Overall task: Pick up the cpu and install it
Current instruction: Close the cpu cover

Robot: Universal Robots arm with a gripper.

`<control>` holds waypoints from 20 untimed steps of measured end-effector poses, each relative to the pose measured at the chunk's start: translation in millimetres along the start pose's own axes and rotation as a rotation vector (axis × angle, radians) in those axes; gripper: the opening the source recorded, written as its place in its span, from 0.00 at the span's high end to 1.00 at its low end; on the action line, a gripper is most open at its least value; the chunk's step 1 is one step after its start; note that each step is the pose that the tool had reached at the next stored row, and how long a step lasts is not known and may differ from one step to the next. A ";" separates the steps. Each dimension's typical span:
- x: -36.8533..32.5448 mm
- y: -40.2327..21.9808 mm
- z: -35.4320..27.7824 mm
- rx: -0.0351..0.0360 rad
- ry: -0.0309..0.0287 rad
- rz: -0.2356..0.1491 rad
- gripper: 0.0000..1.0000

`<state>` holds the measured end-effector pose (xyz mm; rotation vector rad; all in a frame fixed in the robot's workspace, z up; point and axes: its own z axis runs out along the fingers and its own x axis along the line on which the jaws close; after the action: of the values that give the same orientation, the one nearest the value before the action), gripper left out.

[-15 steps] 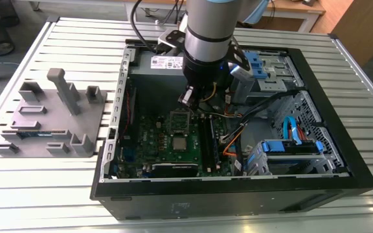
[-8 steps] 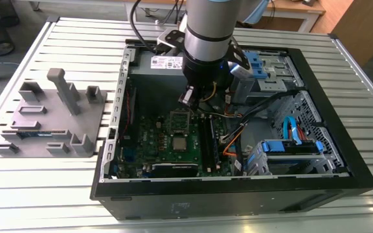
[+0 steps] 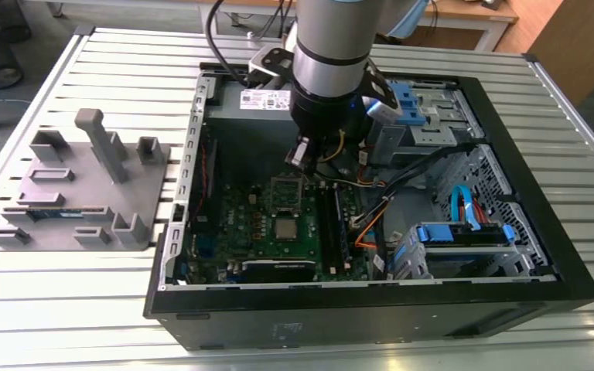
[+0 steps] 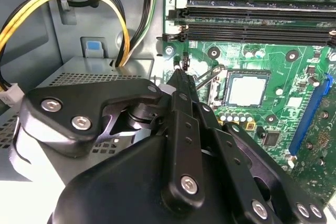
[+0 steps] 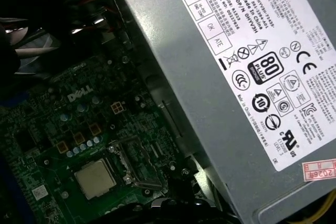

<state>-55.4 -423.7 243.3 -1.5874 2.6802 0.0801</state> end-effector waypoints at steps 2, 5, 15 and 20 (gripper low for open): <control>0.2 0.2 -0.3 0.0007 -0.0004 -0.008 0.89; 0.5 0.5 -0.7 0.0022 -0.0010 -0.019 0.89; 1.3 0.7 -2.0 0.0048 -0.0023 -0.053 0.89; 1.5 0.6 -2.0 0.0051 -0.0018 -0.057 0.89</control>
<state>-56.7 -424.8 245.3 -1.6601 2.6294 0.0734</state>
